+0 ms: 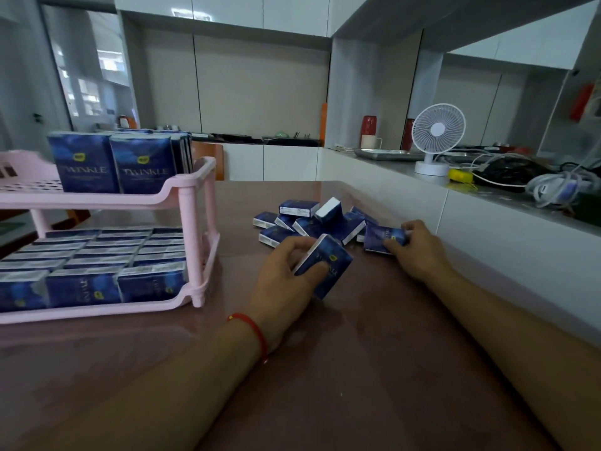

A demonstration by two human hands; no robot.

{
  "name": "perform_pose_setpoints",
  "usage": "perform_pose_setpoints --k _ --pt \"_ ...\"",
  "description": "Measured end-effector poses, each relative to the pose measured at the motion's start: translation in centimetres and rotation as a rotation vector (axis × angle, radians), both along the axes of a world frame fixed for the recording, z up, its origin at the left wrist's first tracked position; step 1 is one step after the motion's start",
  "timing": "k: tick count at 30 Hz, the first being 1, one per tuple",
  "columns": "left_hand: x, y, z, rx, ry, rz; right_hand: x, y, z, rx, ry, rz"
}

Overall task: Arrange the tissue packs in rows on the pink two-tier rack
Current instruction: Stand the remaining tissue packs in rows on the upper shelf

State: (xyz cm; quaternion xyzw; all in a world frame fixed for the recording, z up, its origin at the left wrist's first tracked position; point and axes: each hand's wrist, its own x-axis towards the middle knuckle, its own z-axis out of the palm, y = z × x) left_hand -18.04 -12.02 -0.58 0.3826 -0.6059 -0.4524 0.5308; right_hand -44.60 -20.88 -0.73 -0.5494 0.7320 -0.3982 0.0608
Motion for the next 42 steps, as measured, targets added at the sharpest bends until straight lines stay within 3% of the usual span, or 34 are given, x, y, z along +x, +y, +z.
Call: perform_pose_setpoints --k 5,11,13,18,24,31,42 --pt "0.0 -0.2 0.1 -0.052 -0.022 0.063 -0.2 1.8 0.4 -0.122 -0.243 0.179" --pt "0.6 -0.2 -0.2 -0.115 -0.073 0.177 3.2 7.8 3.9 -0.078 -0.609 0.8" --pt "0.9 0.1 0.0 -0.132 -0.09 0.199 4.9 8.4 4.0 -0.043 -0.563 0.896" --pt "0.9 0.7 1.3 0.124 0.181 0.0 7.0 7.8 3.3 -0.104 -0.309 0.812" --pt "1.3 0.9 0.9 -0.023 -0.036 -0.079 7.2 9.0 3.9 -0.169 -0.258 0.873" --pt "2.9 1.1 1.4 -0.062 -0.15 -0.151 7.8 9.4 4.0 -0.163 -0.259 0.931" --pt "6.6 5.2 4.8 -0.29 -0.576 -0.047 11.5 12.6 5.2 -0.106 -0.19 1.003"
